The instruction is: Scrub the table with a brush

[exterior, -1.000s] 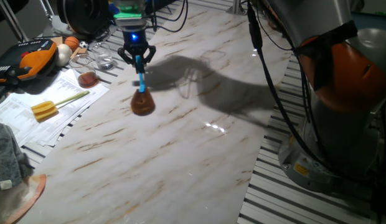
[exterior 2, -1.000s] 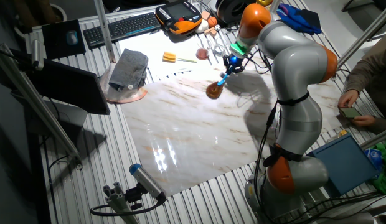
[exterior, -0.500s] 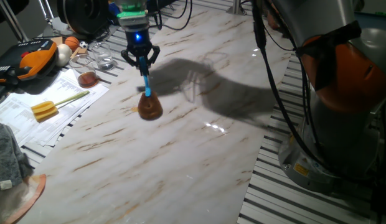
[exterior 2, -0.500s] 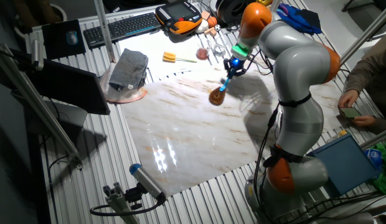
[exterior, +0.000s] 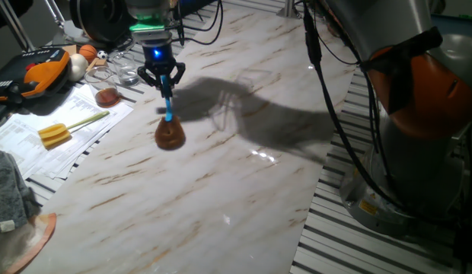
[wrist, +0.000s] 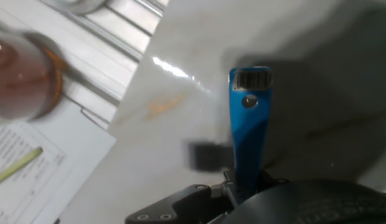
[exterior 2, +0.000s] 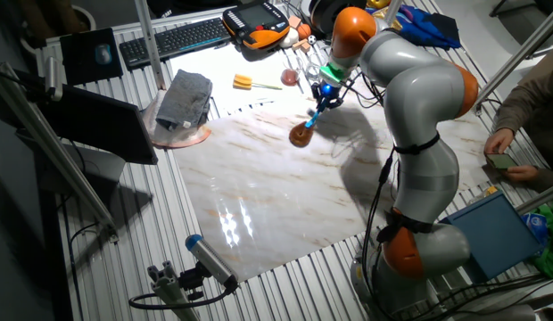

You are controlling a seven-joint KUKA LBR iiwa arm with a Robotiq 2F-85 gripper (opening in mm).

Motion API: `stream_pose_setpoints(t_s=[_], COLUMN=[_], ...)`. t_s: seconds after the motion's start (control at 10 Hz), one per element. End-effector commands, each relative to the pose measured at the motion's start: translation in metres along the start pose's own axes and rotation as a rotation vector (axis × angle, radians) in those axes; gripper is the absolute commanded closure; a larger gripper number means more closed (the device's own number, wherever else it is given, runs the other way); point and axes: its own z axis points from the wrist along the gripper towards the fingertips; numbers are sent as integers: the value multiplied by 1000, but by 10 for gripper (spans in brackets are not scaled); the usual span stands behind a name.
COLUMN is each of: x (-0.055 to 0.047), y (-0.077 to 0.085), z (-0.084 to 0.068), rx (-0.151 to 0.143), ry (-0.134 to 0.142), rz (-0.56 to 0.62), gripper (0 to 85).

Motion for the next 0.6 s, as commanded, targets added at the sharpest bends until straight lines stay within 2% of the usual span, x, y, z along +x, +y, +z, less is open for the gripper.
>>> stream_pose_setpoints(t_s=[0.0, 0.1, 0.3, 0.4, 0.5], x=[-13, -20, -26, -22, -10], y=[-2, -5, -18, -25, -25], z=[1, -1, 1, -1, -2], rx=[-5, -4, -12, -17, -16], ry=[1, 7, 13, 30, 31], rz=[-21, -36, -69, -79, -62], gripper=[850, 850, 850, 850, 850])
